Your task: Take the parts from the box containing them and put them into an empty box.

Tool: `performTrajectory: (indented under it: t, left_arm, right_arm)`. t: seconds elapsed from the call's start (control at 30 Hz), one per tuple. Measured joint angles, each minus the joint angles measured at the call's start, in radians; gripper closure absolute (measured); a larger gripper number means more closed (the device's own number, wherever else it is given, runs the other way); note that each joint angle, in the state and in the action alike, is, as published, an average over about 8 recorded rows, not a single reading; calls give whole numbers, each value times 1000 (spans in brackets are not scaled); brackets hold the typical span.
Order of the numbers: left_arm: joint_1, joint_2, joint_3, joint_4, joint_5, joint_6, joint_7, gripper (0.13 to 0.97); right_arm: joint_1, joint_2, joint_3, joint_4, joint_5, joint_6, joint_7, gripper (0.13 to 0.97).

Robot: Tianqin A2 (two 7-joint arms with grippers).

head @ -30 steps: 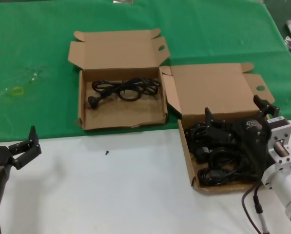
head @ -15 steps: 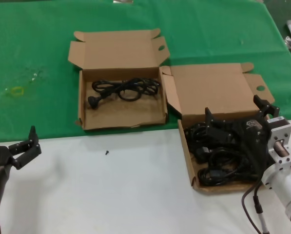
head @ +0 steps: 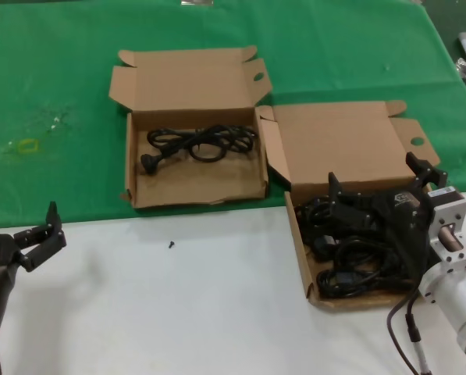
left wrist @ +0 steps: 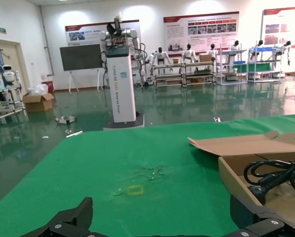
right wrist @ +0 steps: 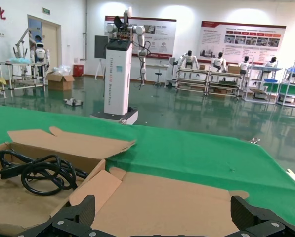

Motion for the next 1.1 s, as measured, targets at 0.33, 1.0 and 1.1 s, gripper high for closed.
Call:
performTrajectory:
  t: [0.33, 1.0, 1.1]
  left_arm:
    - [0, 0, 0, 0, 0, 0, 0, 132]
    - [0, 0, 0, 0, 0, 0, 0, 132]
    - [0, 0, 0, 0, 0, 0, 0, 132]
  right_arm:
    - [0, 0, 0, 0, 0, 0, 0, 129]
    - [0, 0, 0, 0, 0, 0, 0, 129]
    - [0, 0, 0, 0, 0, 0, 0, 129]
